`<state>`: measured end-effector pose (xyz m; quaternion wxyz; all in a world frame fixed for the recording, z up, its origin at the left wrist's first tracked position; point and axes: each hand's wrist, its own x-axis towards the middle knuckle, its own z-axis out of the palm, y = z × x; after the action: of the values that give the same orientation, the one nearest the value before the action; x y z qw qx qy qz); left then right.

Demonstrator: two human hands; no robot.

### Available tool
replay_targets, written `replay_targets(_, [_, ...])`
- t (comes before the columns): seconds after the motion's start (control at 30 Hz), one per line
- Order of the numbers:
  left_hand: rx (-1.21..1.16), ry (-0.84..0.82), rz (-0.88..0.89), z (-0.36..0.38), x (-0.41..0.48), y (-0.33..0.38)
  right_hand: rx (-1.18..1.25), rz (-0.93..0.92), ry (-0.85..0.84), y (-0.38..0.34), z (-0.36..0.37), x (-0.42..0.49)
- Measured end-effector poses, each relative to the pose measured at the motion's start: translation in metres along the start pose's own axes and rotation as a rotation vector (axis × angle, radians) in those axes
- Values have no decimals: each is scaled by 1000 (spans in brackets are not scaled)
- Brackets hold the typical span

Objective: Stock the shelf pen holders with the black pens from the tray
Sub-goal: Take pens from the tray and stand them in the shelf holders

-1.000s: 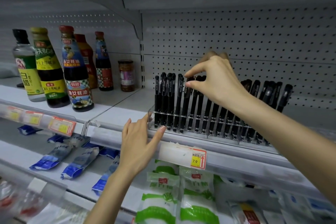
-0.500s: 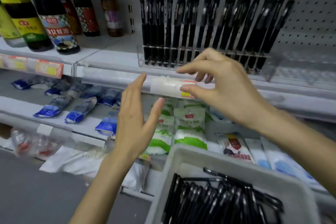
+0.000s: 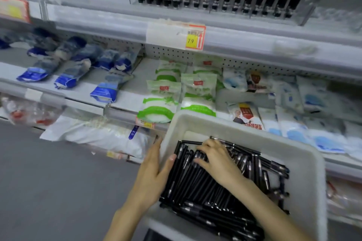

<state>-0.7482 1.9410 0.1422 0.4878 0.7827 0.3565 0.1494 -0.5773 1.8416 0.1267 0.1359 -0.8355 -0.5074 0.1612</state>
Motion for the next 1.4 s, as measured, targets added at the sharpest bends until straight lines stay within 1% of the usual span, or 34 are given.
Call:
replay_targets(0.07, [0, -6, 19, 0, 1, -1, -50, -19, 22, -1, 3, 0])
replay_targets(0.13, [-2, -10, 29, 0, 2, -2, -49, -21, 41, -3, 5, -3])
replay_targets(0.3, [-13, -1, 24, 0, 1, -4, 12, -1, 49, -10, 16, -17])
replay_targets(0.57, [-26, 16, 40, 1, 0, -4, 166, 23, 126, -15, 13, -30])
replay_targets(0.73, [-33, 25, 42, 2, 0, -3, 341, 39, 168, -19, 13, -35])
replay_targets(0.8, [-45, 36, 43, 1, 1, -4, 468, 32, 226, -22, 14, -36])
replay_targets(0.9, [-23, 69, 63, 0, 2, -6, 736, 124, 286, -26, 12, -37])
replay_targets(0.97, [-21, 97, 73, -1, 2, -3, 896, 177, 244, -34, 9, -37])
replay_targets(1.03, [-10, 142, 94, -4, 0, 4, 968, 180, 196, -41, 6, -39])
replay_targets(1.1, [13, 211, 158, -12, 2, 13, 1009, 161, 177, -48, -6, -41])
replay_targets(1.2, [24, 383, 326, -39, 19, 39, 1073, 79, 253, -61, -62, -37])
replay_targets(1.3, [26, 578, 458, -75, 50, 74, 1023, -165, 461, -87, -157, -34])
replay_targets(1.4, [17, 664, 565, -106, 78, 113, 933, -434, 699, -114, -241, -27])
